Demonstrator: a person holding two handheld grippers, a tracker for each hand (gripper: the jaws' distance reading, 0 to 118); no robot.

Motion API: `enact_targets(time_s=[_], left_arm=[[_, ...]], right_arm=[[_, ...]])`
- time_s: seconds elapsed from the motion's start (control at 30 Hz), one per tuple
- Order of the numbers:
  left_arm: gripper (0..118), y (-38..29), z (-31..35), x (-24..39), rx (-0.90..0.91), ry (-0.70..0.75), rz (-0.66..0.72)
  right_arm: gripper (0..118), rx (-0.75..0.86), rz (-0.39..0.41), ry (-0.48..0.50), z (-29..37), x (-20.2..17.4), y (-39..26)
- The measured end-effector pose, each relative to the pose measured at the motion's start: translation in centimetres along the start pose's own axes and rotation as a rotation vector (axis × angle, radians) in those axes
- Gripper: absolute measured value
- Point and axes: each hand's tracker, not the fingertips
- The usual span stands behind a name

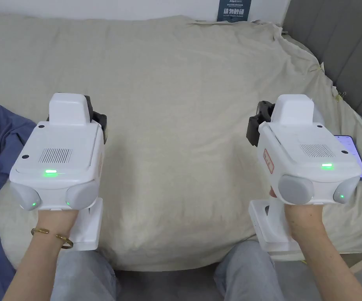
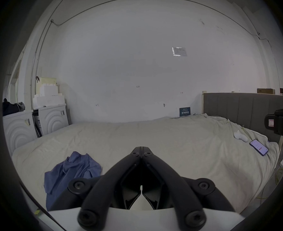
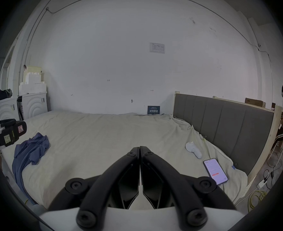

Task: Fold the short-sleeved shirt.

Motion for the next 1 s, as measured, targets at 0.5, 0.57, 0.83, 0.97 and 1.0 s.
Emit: enact_targets(time_s=[0.5,0.57,0.83,0.97,1.0], left_arm=[[0,0.4,0.0,0.0,-0.005,-0.008,0.011],[0,0.4,0.0,0.1,-0.004,-0.008,0.011],[0,0.2,0.2,0.3,-0.007,-0.020,0.006],[0,0.2,0.2,0.4,-0.004,-0.022,0.006],[0,0.2,0.2,0.3,-0.003,-0.024,0.008]], right_arm=[[0,-0.013,0.013,0.007,-0.1,0.1,0.1],[0,-0.016,0.014,0.008,0.2,-0.1,0.1],[0,-0.013,0.009,0.005,0.5,-0.1,0.1],[0,-0.009,0.009,0.011,0.5,0.1,0.2],[0,-0.007,0.011,0.011,0.5,0.1,0.2]])
